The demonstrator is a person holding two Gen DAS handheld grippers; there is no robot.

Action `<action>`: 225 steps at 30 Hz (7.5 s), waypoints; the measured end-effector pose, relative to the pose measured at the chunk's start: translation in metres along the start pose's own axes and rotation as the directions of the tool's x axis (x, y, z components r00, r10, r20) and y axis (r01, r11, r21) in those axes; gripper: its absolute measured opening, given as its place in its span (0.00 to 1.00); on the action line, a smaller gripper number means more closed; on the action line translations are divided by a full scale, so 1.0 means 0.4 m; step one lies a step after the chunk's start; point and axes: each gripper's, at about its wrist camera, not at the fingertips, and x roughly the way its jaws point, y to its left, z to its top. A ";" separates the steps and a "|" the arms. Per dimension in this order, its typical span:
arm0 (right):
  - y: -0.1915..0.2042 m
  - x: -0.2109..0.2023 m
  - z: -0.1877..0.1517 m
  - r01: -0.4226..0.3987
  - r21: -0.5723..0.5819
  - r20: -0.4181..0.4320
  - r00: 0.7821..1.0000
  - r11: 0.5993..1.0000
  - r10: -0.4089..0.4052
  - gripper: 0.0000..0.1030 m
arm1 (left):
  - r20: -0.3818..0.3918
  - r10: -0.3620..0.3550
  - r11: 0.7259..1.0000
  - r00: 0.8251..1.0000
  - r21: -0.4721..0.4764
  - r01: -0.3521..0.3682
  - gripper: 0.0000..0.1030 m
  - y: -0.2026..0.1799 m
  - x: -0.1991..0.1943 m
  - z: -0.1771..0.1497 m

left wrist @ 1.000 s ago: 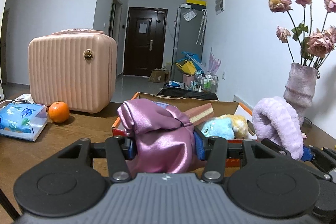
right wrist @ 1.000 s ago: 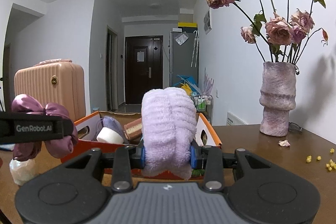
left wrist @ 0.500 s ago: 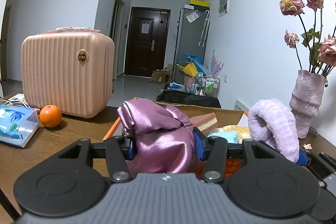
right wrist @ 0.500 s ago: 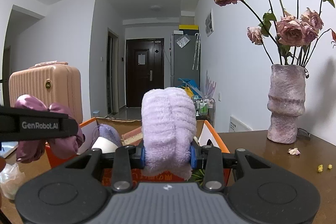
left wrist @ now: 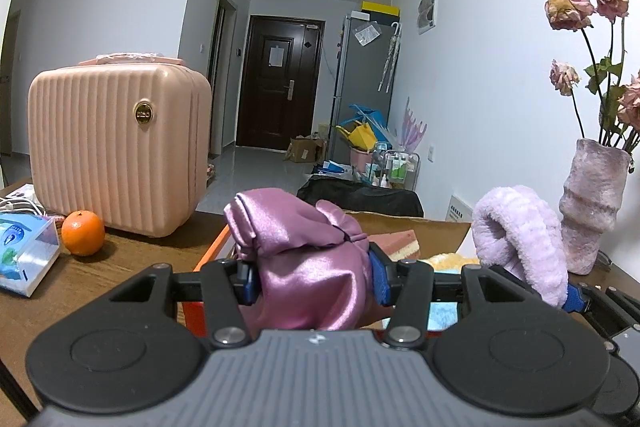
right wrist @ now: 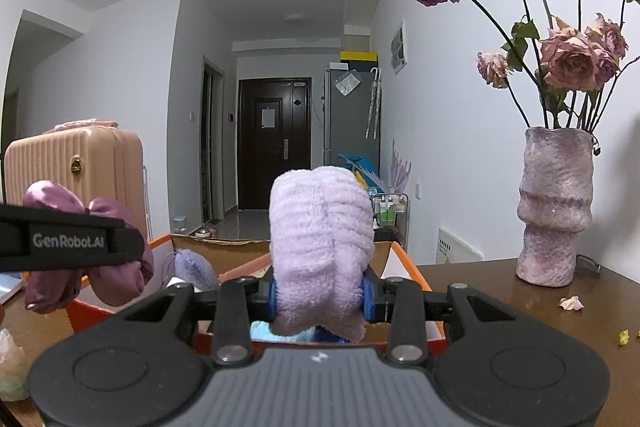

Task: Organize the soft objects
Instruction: 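Carry the scrunchie and headband over the cardboard box with both tools, then open both tools to drop the scrunchie and headband into the box, then withdraw both tools from the box toward the plastic bag and white sponge, then close the right tool on the white triangular sponge, then lift the white sponge with the right tool while the left tool grasps the clear plastic bag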

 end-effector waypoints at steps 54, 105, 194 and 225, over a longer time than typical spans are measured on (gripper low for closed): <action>-0.016 0.275 0.060 -0.013 -0.007 -0.159 0.987 1.000 0.012 0.35 | 0.029 0.067 0.997 0.997 0.030 -0.068 0.50 -0.006 0.227 0.048; -0.011 0.119 0.043 0.018 -0.003 -0.104 0.994 1.000 -0.018 1.00 | 0.033 0.130 0.990 0.991 0.055 -0.132 1.00 0.019 0.115 0.046; 0.403 -0.075 -0.097 -0.199 -0.029 -0.427 0.889 0.979 0.168 0.51 | -0.140 0.129 0.988 0.982 0.102 -0.115 1.00 0.440 -0.232 -0.077; 0.308 -0.034 -0.076 -0.173 0.015 -0.397 0.903 0.985 0.165 0.26 | -0.200 0.081 0.993 0.977 0.101 -0.062 1.00 0.346 -0.131 -0.096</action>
